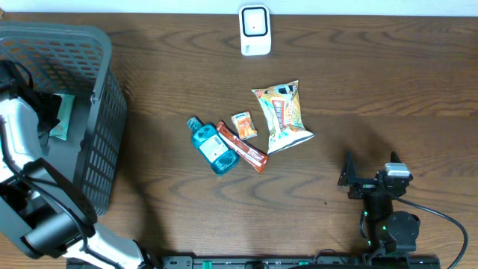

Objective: Scan the item barcode
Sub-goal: 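Grasp the mint-green wipes pack in the basket with the left gripper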

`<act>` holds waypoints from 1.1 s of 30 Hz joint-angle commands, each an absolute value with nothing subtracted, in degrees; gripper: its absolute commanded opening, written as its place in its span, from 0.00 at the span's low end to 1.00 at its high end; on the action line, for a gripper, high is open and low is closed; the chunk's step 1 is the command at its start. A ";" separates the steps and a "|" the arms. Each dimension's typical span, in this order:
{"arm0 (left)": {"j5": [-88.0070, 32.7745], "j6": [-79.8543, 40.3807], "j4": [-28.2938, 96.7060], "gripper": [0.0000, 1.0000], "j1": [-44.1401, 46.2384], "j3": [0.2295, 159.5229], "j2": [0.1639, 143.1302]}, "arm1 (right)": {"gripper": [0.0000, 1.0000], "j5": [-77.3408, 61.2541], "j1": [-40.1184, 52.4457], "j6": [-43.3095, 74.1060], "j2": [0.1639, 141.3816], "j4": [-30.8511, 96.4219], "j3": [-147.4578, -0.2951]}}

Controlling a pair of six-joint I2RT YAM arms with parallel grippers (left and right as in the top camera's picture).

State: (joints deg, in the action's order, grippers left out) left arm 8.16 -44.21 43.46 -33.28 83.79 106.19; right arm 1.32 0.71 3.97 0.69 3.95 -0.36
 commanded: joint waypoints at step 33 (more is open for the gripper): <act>13.13 -40.51 42.44 0.07 -33.47 83.48 102.85 | 0.99 1.80 0.19 3.33 0.43 4.12 -0.32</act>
